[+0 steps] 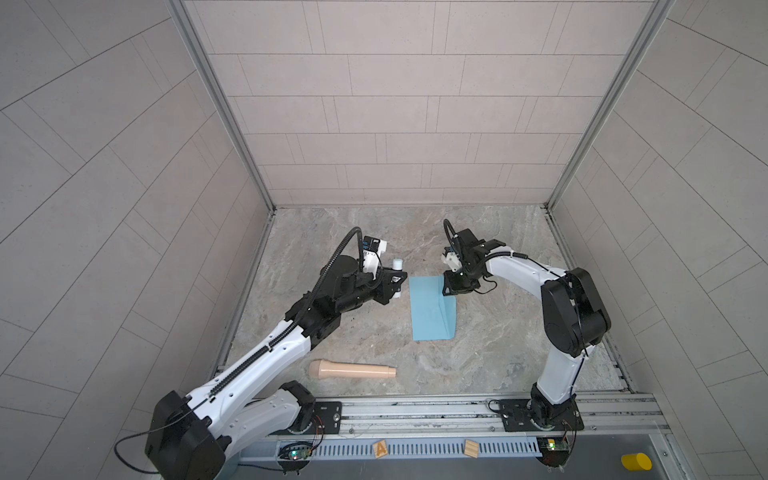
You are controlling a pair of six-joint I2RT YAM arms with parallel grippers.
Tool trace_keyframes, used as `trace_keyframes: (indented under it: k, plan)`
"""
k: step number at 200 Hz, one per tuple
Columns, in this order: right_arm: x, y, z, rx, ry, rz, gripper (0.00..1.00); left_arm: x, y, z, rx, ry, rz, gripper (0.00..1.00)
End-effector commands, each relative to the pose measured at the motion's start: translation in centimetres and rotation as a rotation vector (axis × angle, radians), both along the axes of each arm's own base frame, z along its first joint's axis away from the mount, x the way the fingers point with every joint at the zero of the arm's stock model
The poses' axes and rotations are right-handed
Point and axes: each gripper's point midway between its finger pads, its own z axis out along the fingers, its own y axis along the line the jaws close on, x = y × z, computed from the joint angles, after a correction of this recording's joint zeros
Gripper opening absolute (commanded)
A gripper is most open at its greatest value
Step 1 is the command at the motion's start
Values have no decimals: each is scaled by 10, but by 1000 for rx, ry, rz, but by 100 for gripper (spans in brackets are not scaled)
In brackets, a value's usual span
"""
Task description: Place the letter into the envelope and seal it
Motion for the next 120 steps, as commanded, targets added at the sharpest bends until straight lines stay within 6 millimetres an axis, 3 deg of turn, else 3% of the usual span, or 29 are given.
trace_keyframes:
  k: [1, 31, 73, 87, 120]
  plan:
    - [6, 1, 36, 43, -96, 2, 37, 5, -1, 0, -17, -18, 11, 0]
    - [6, -9, 78, 83, -265, -22, 42, 4, -8, -9, -14, -13, -29, 0]
    - [-1, -43, 120, 73, -498, -117, 75, 5, -16, -25, 10, -62, -54, 0]
    - [-5, -53, 128, 73, -567, -155, 98, 6, -16, -26, 16, -99, -51, 0]
    - [-12, -75, 137, 108, -643, -257, 99, 5, -20, -31, 28, -152, -59, 0]
